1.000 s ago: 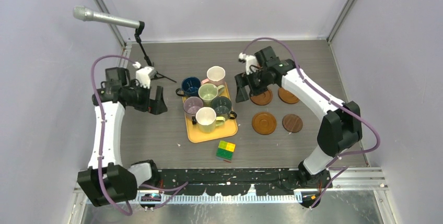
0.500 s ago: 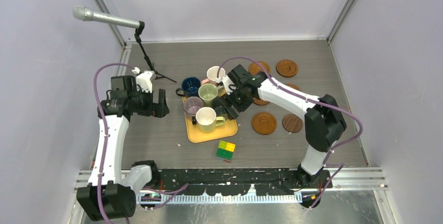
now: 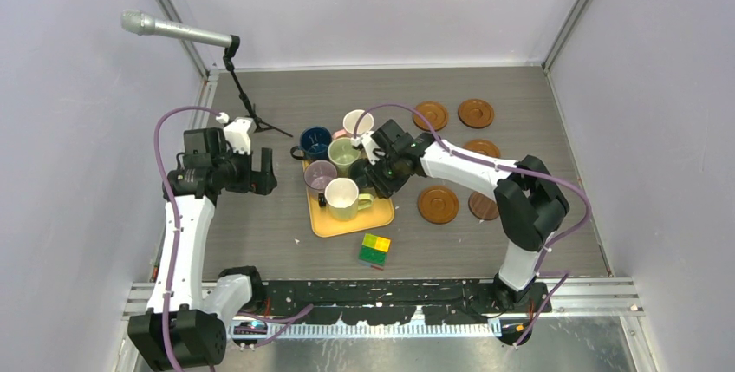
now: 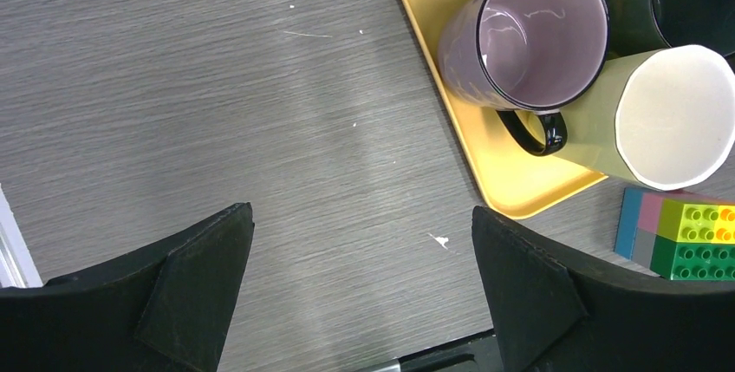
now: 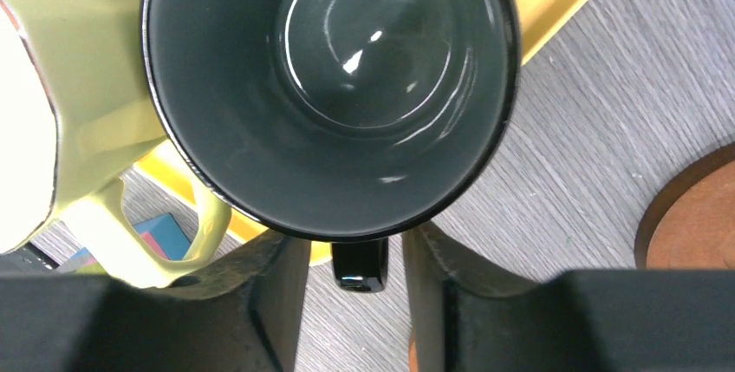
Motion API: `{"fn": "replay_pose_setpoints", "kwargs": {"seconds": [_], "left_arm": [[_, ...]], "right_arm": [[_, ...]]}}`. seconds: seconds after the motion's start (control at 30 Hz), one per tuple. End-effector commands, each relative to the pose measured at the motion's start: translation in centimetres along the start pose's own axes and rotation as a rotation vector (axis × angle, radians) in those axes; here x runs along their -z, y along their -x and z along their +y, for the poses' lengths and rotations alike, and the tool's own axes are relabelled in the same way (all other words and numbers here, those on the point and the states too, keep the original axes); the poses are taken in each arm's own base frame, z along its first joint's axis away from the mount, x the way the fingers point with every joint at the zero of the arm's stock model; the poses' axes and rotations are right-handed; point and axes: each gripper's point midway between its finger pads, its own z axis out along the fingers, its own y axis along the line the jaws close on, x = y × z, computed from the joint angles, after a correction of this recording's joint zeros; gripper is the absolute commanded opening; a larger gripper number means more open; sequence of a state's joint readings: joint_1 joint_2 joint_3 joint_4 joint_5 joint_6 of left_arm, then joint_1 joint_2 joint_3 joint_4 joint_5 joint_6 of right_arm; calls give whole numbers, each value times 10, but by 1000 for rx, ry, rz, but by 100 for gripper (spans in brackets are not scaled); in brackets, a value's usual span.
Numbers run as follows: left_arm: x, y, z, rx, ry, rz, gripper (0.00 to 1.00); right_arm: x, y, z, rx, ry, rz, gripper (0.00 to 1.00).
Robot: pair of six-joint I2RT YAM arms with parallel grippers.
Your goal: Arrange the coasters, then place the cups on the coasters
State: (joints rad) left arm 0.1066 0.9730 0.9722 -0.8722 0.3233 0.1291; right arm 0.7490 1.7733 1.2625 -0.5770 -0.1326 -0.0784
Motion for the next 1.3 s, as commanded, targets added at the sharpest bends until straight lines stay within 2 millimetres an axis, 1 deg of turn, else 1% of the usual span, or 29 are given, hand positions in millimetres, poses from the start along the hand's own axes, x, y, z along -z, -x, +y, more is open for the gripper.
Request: {"fn": "replay_pose_setpoints", "kwargs": {"seconds": [0.0, 0.13, 0.27, 0.3, 0.37, 0.6, 0.67, 0.73, 0.83, 0.93, 1.07, 1.17, 1.2, 1.27], "left_arm": [[3, 12, 3, -4, 23, -57, 100], [1, 11, 3, -2, 22, -54, 100], [1, 13, 3, 1, 21, -59, 100], [1, 13, 3, 2, 20, -59, 100], [0, 14, 2, 5, 17, -58, 100], [-3, 13, 2, 13, 9, -50, 100], [-3, 13, 2, 15, 11, -51, 100], [-4, 14, 2, 16, 11, -52, 100], [-3, 15, 2, 15, 10, -55, 100], [-2, 15, 2, 14, 13, -56, 100], [-1, 15, 3, 5, 15, -52, 100], [1, 15, 2, -18, 10, -46, 100], [2, 15, 2, -25, 8, -44, 100], [3, 16, 2, -33, 3, -39, 100]], "right_arm": [[-8, 16, -2, 26, -11, -78, 41], [0, 15, -1, 38, -12, -96, 28], [12, 15, 0, 45, -14, -117, 16], [15, 15, 1, 47, -13, -119, 12], [28, 15, 3, 54, -8, -134, 2], [68, 22, 6, 69, -9, -234, 0], [79, 25, 4, 69, -18, -265, 1], [89, 27, -3, 58, -37, -290, 0], [104, 33, -18, 35, -69, -332, 0], [120, 40, -44, -2, -110, -368, 0], [144, 54, -90, -64, -154, -399, 0], [153, 56, -131, -111, -181, -375, 0], [148, 52, -142, -122, -181, -340, 0], [148, 53, -164, -131, -201, -325, 1]]}}
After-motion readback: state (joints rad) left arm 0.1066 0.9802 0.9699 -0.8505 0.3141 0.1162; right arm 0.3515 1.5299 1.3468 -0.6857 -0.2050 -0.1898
